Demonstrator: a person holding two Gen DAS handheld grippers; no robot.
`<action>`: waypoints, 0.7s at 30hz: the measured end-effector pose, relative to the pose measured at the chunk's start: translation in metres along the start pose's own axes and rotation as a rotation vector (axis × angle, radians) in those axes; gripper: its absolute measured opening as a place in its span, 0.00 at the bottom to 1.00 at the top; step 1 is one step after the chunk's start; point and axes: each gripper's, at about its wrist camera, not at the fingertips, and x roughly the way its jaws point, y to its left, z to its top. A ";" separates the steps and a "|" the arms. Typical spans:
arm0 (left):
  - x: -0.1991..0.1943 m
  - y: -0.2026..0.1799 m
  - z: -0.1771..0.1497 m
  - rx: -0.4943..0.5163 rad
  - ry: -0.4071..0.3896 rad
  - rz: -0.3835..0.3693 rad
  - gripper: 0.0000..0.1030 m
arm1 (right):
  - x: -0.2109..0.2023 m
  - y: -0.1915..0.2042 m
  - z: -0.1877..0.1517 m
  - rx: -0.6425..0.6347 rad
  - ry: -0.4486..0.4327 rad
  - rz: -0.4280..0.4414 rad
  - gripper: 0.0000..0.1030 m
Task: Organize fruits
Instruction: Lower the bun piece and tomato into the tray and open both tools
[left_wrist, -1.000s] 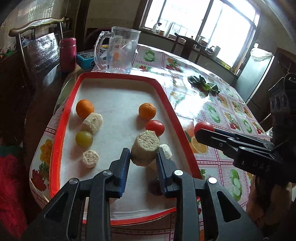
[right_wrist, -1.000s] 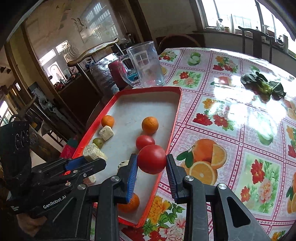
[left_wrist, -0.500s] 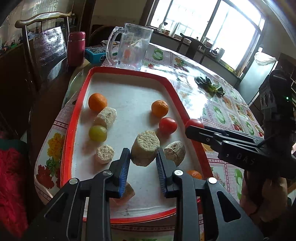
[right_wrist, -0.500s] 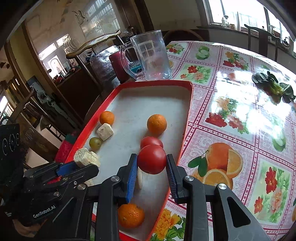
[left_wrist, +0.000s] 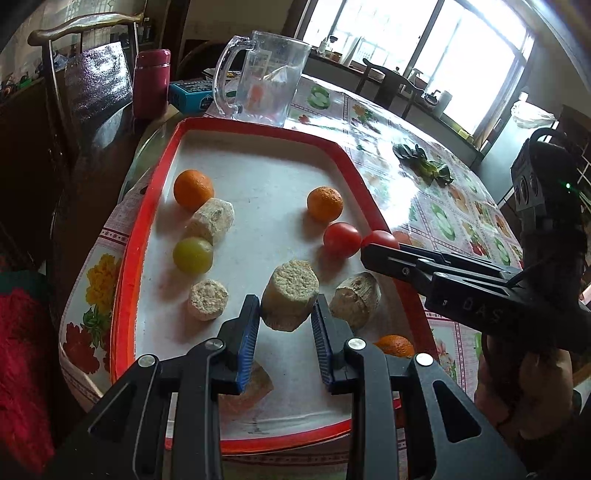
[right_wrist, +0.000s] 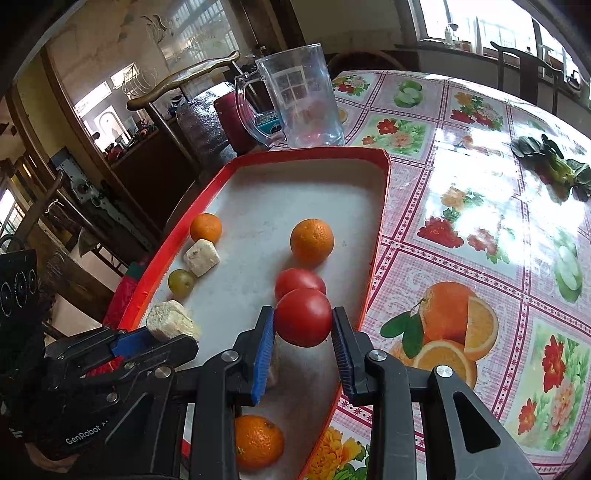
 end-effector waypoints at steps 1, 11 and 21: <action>0.000 0.001 0.000 -0.002 0.002 0.000 0.25 | 0.000 0.000 0.000 0.000 0.000 0.001 0.30; 0.007 0.007 -0.001 -0.029 0.020 0.010 0.25 | 0.001 0.001 -0.001 -0.009 -0.001 0.003 0.33; 0.007 0.010 -0.004 -0.040 0.038 0.022 0.48 | -0.001 0.004 -0.001 -0.015 -0.001 0.011 0.41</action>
